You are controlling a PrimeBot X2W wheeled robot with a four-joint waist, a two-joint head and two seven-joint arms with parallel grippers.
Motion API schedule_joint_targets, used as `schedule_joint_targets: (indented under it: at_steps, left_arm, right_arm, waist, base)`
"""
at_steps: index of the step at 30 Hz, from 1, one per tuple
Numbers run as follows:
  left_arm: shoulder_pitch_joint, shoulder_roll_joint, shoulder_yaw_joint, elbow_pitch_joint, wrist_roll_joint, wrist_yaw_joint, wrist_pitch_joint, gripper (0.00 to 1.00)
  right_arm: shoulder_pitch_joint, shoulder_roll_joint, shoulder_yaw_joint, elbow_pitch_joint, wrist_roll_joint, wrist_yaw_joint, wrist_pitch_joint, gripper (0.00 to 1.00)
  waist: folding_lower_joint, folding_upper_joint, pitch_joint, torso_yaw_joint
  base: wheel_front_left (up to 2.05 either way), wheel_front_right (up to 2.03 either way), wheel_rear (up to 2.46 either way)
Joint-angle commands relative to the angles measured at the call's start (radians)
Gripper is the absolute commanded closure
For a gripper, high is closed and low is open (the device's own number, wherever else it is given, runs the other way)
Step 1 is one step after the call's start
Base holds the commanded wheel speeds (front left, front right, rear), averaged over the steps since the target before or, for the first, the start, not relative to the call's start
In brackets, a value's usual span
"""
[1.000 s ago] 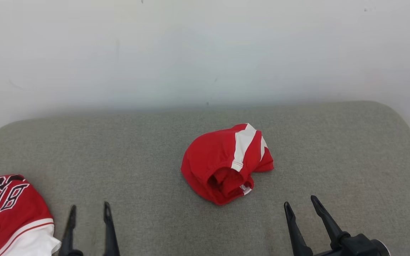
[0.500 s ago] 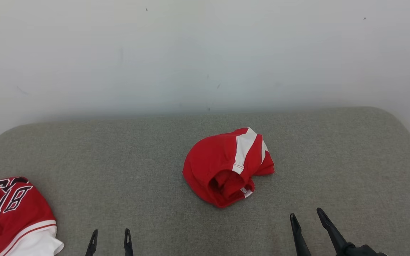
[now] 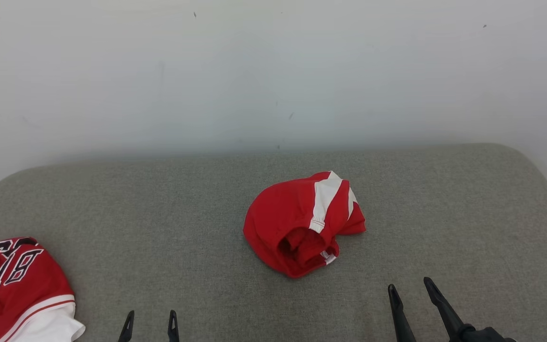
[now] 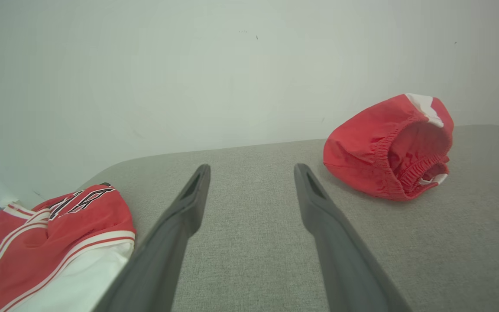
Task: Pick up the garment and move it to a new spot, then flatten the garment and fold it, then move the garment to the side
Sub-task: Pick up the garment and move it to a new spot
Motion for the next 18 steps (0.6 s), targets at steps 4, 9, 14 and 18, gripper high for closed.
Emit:
schedule_joint_targets:
  at_steps: [4, 9, 14, 18]
  left_arm:
    - [-0.013, -0.005, 0.004, 0.011, 0.006, -0.021, -0.003, 0.00]
    - [-0.018, -0.010, 0.006, 0.025, 0.010, -0.032, -0.003, 0.00]
    - [-0.015, -0.013, 0.002, 0.035, 0.016, -0.042, -0.003, 0.00]
    - [-0.016, -0.015, -0.002, 0.042, 0.018, -0.048, -0.003, 0.00]
  right_arm:
    - [-0.001, 0.005, -0.006, -0.004, -0.003, -0.002, -0.002, 0.00]
    - [-0.005, 0.007, -0.007, -0.002, -0.005, -0.002, -0.002, 0.00]
    - [0.004, 0.009, -0.007, -0.006, -0.008, -0.002, -0.002, 0.00]
    - [0.006, 0.010, -0.009, -0.009, -0.004, -0.002, -0.002, 0.00]
  waist:
    - [0.0001, 0.0000, 0.007, 0.000]
    - [0.0001, 0.0000, 0.007, -0.003]
    - [0.0001, 0.0000, 0.000, -0.006]
    - [0.0001, 0.0000, -0.004, -0.006]
  base:
    - [0.00, 0.00, 0.00]
    - [0.00, 0.00, 0.00]
    - [0.00, 0.00, 0.00]
    - [0.00, 0.00, 0.00]
